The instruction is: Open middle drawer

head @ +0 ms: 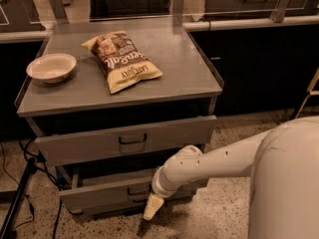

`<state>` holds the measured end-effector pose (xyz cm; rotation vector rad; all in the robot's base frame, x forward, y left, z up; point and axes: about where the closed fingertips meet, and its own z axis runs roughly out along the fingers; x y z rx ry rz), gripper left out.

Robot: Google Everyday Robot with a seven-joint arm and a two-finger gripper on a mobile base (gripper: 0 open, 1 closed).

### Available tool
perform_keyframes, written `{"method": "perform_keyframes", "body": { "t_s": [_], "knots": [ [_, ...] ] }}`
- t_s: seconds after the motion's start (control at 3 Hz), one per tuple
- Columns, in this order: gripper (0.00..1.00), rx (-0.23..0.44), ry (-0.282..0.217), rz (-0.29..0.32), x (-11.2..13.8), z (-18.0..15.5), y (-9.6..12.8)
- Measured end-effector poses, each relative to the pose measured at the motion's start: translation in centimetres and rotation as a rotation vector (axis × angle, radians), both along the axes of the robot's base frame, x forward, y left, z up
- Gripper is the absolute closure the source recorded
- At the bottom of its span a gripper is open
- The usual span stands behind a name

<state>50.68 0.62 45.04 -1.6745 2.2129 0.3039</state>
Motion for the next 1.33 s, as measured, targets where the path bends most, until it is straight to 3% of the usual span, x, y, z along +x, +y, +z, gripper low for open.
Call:
{"method": "perform_keyframes", "body": {
  "t_s": [1.0, 1.33],
  "knots": [
    [0.00, -0.008, 0.035, 0.039, 3.9, -5.6, 0.8],
    [0.00, -0.013, 0.039, 0.043, 3.8, -5.6, 0.7]
  ]
}}
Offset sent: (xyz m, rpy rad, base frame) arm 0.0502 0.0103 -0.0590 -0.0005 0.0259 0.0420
